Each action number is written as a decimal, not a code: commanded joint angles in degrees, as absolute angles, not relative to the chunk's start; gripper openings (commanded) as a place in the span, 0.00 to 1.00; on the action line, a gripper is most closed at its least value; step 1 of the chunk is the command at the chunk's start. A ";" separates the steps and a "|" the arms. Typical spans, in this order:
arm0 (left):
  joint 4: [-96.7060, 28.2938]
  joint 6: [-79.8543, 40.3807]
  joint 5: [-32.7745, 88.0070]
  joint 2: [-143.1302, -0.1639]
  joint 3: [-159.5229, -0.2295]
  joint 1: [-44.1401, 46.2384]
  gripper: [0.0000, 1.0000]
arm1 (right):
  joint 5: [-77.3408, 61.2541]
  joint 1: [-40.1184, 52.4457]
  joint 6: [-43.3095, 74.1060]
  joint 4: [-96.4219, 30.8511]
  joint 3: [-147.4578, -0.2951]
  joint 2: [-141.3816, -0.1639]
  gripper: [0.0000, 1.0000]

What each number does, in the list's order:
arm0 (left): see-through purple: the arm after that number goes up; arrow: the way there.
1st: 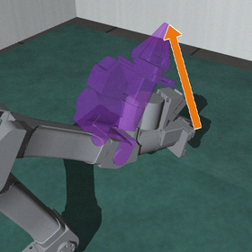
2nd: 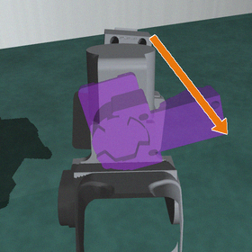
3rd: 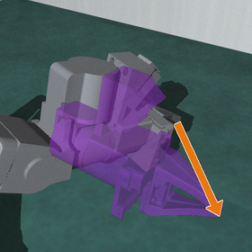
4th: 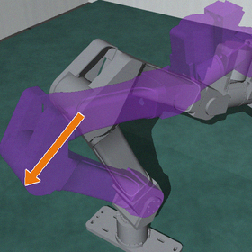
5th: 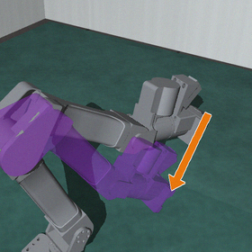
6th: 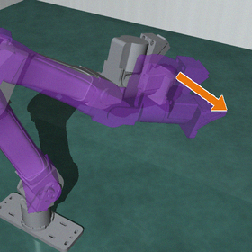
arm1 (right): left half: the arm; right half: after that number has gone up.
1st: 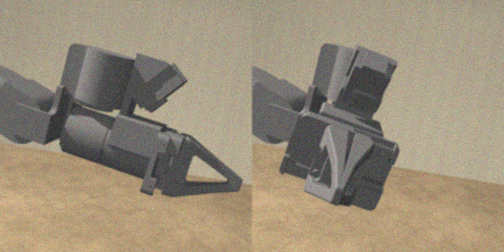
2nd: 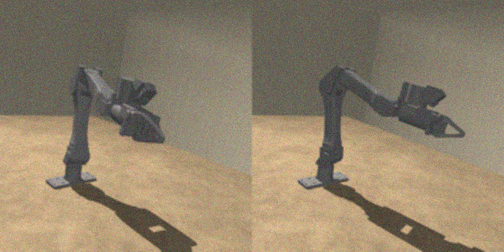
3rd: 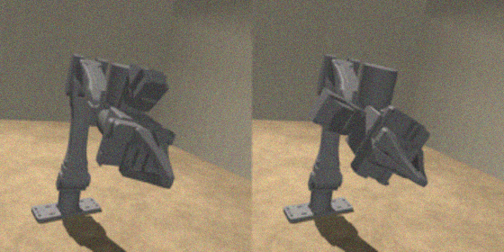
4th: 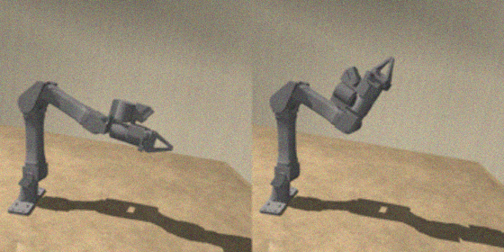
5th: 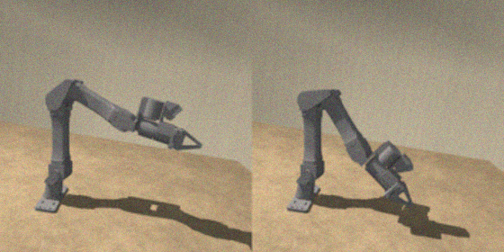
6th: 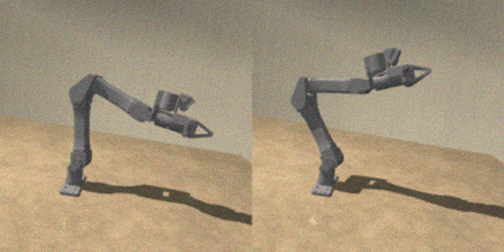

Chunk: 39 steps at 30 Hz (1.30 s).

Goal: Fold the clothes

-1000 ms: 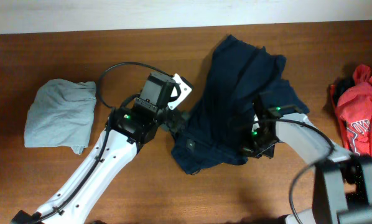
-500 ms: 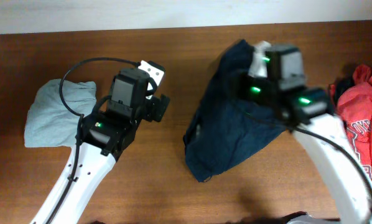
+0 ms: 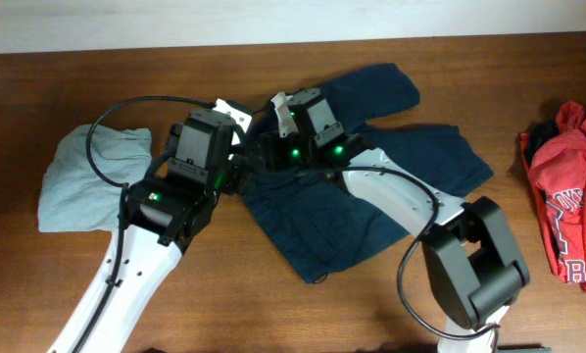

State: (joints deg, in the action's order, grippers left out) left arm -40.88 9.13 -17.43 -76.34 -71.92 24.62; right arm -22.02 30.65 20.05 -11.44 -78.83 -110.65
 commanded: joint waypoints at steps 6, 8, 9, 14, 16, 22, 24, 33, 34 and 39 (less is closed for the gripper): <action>-39.66 8.21 -11.94 -75.53 -72.97 24.43 0.99 | -16.73 13.28 15.44 -35.62 -79.42 -93.32 0.67; -39.57 8.21 -7.03 -76.82 -72.97 24.43 0.99 | -13.74 7.11 15.44 -43.59 -79.42 -91.15 0.68; -39.68 8.21 -4.78 -77.60 -72.97 24.43 0.99 | -12.62 4.21 15.42 -47.22 -79.42 -91.00 0.68; -40.16 8.23 10.11 -84.25 -72.97 24.99 0.52 | -10.70 -6.96 15.42 -58.24 -78.65 -95.04 0.45; -40.73 8.21 11.90 -86.70 -72.97 25.76 0.48 | -10.79 -8.95 15.46 -58.78 -77.65 -97.19 0.41; -45.08 8.29 13.52 -94.78 -72.97 30.79 0.24 | -10.87 -10.41 15.49 -58.22 -76.03 -104.18 0.28; -46.30 8.49 13.32 -97.30 -72.95 32.08 0.23 | -10.87 -10.41 15.57 -58.15 -76.03 -105.38 0.28; -51.94 7.05 14.83 -106.45 -72.90 34.81 0.22 | -10.90 -10.41 15.68 -58.15 -76.03 -105.54 0.28; -51.92 6.72 14.83 -107.35 -72.90 34.92 0.22 | -10.87 -10.41 15.66 -58.17 -76.01 -105.54 0.28; -45.91 7.38 12.21 -112.84 -72.90 34.98 0.22 | -10.90 -10.41 15.66 -58.78 -76.03 -105.54 0.27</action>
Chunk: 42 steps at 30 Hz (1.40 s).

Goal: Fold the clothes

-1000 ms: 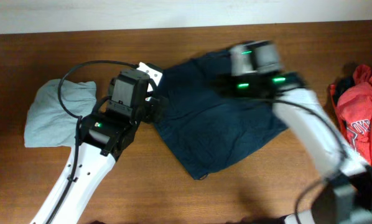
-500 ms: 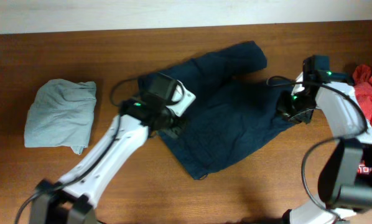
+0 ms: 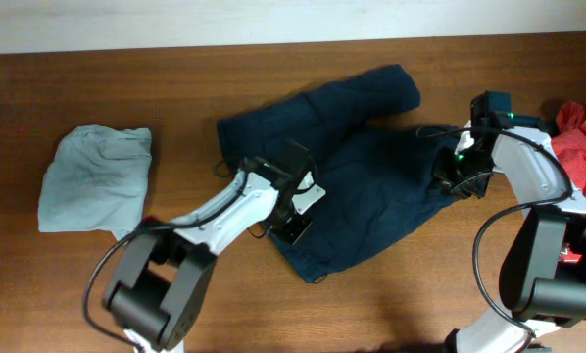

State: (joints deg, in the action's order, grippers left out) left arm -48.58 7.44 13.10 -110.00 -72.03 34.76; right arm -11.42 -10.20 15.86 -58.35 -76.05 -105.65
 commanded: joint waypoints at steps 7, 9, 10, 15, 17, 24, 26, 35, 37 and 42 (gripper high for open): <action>-50.70 0.43 3.31 -117.03 -72.82 32.64 0.01 | -10.87 -10.52 15.64 -60.03 -76.03 -105.54 0.24; -51.11 -4.86 -0.32 -117.10 -72.42 29.78 0.00 | -10.87 -10.52 15.66 -60.25 -76.01 -105.54 0.23; -51.20 -6.50 -1.19 -117.10 -72.42 28.45 0.00 | -10.90 -10.52 15.66 -60.29 -76.01 -105.54 0.23; -51.09 -9.41 -3.31 -117.10 -72.42 17.56 0.01 | -10.87 -10.52 15.64 -61.14 -76.03 -105.54 0.23; -51.27 -9.41 -3.25 -117.10 -72.42 13.39 0.00 | -10.90 -10.46 15.64 -61.10 -76.03 -105.54 0.23; -51.22 -9.34 -3.27 -117.10 -72.51 7.33 0.00 | -10.90 -7.94 15.40 -60.31 -73.63 -105.54 0.22; -51.07 -8.69 -3.20 -117.10 -72.49 7.22 0.00 | -11.64 -5.98 15.25 -59.16 -70.52 -105.54 0.22; -51.11 -8.05 -2.57 -117.10 -72.79 8.25 0.00 | -10.17 3.11 14.74 -51.20 -58.76 -105.54 0.22; -51.35 -8.05 -2.59 -117.08 -73.06 8.25 0.00 | -3.88 2.85 20.93 -49.87 -54.83 -105.54 0.22; -52.03 -7.46 -2.57 -116.40 -73.69 8.25 0.00 | 0.12 -0.34 29.65 -49.95 -48.31 -105.54 0.15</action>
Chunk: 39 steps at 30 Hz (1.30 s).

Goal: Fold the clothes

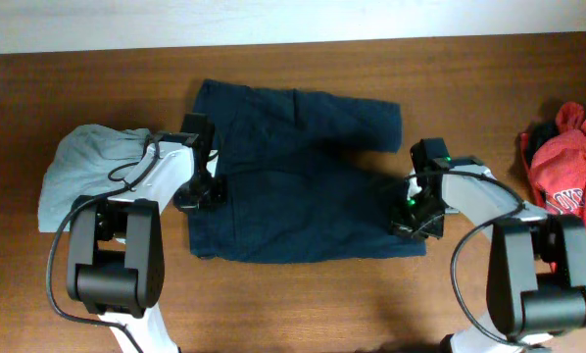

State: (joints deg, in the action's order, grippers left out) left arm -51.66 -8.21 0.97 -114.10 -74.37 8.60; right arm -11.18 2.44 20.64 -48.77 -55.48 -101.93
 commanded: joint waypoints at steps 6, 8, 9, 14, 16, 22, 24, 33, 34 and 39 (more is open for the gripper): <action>-52.42 -6.94 -2.33 -112.66 -74.28 8.25 0.00 | -1.74 -3.07 30.96 -54.83 -47.94 -101.12 0.11; -52.80 -6.76 -2.07 -110.24 -74.32 8.25 0.00 | -2.79 -2.98 30.87 -55.99 -48.25 -96.73 0.11; -52.82 -6.48 -1.63 -109.10 -74.32 8.25 0.01 | -3.05 -2.98 30.68 -56.49 -48.60 -94.52 0.11; -52.07 -4.01 3.03 -101.47 -74.43 8.25 0.06 | -9.21 -2.98 23.18 -53.58 -51.90 -80.90 0.18; -50.83 -2.74 5.17 -98.52 -74.43 8.45 0.08 | -12.91 -2.98 20.64 -49.08 -52.80 -76.97 0.24; -43.40 3.90 8.16 -95.33 -74.41 12.80 0.23 | -22.61 -2.96 19.90 -31.35 -52.84 -75.46 0.42; -40.07 8.34 8.16 -96.12 -74.39 15.00 0.28 | -24.34 -2.96 19.92 -26.89 -52.84 -78.43 0.51; -38.72 10.02 8.16 -99.63 -74.30 17.96 0.35 | -31.79 -2.98 18.63 -6.61 -52.84 -97.45 0.62; -39.00 10.00 8.19 -100.20 -74.30 17.96 0.35 | -31.75 -2.98 18.63 -5.21 -52.84 -99.07 0.64; -39.64 10.02 8.19 -103.37 -74.26 18.76 0.35 | -31.70 -2.98 19.77 -1.10 -52.84 -104.97 0.78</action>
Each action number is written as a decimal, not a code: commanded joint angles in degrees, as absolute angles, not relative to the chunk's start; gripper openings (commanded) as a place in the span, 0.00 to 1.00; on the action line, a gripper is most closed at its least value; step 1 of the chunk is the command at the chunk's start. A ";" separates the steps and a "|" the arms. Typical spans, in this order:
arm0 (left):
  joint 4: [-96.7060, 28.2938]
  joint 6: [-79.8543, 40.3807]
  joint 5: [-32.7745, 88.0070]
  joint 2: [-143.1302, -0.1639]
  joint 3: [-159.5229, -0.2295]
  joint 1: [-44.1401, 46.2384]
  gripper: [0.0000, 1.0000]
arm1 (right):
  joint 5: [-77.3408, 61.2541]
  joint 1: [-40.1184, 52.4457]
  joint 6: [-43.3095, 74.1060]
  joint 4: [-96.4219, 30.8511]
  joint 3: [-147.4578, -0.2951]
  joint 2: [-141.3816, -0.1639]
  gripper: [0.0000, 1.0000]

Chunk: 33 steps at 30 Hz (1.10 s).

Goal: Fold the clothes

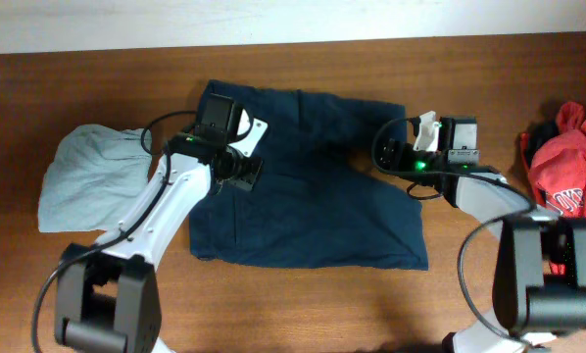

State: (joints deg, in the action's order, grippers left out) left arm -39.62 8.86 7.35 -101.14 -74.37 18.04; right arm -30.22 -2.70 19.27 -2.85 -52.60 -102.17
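Note:
Navy shorts (pixel 313 211) lie spread flat on the wooden table (pixel 303 304) in the overhead view, waistband to the left and legs to the right. My left gripper (pixel 242 155) hangs over the shorts' upper left part, near the waistband. At the upper right leg's hem is my right gripper (pixel 386 154), pointing left. From above, neither gripper's fingers show clearly enough to tell open from shut, nor whether cloth is between them.
A crumpled pale grey-blue garment (pixel 92 176) lies left of the shorts, close to the left arm. A red garment (pixel 572 196) with a dark piece (pixel 541 137) beside it lies at the right edge. Cables loop off both arms.
The left gripper moved from the shorts' left edge up and to the right onto the upper left part. The right gripper moved from the lower right corner up to the upper right hem. The shorts stayed flat.
Both grippers first met over the bunched shorts at the table's middle. Then they stood apart, left on the lower part and right at the right end, shorts still rumpled. Then the shorts lay flat with grippers at opposite edges; now both are near the top.

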 commanded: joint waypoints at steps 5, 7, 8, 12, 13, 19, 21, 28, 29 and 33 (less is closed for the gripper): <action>-40.14 10.85 8.16 -109.06 -74.24 19.88 0.34 | -29.50 -2.98 28.69 8.23 -52.84 -109.34 0.78; -40.53 10.85 8.16 -110.39 -74.24 19.88 0.34 | -29.10 -2.98 30.63 12.43 -52.84 -110.06 0.73; -40.69 10.85 8.16 -111.04 -74.24 19.88 0.34 | -28.32 -3.01 30.98 15.84 -52.84 -110.06 0.67; -41.43 10.87 8.12 -112.75 -74.19 19.88 0.34 | -27.81 -3.22 30.98 29.78 -54.06 -110.02 0.39; -41.69 10.85 7.94 -112.81 -74.19 19.88 0.34 | -27.92 -3.40 31.05 32.29 -55.33 -110.00 0.31; -42.06 11.33 7.70 -112.81 -74.19 19.88 0.34 | -28.29 -4.58 30.94 31.27 -65.01 -110.00 0.29; -42.09 11.35 7.68 -112.81 -74.19 19.88 0.34 | -28.03 -5.54 30.30 27.64 -68.31 -110.00 0.30; -41.67 11.51 7.49 -112.81 -74.41 19.86 0.35 | -31.77 -8.75 28.38 5.69 -72.77 -110.00 0.57; -41.60 11.49 7.49 -112.81 -74.85 19.81 0.35 | -31.75 -9.02 27.00 1.26 -72.77 -110.00 0.66; -43.57 11.42 7.51 -112.62 -79.26 19.81 0.34 | -31.92 -8.93 23.68 -10.31 -72.77 -110.00 0.73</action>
State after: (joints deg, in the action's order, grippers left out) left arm -42.44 10.35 7.27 -112.20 -74.94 19.90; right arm -30.41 -9.21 27.59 -6.07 -72.16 -109.95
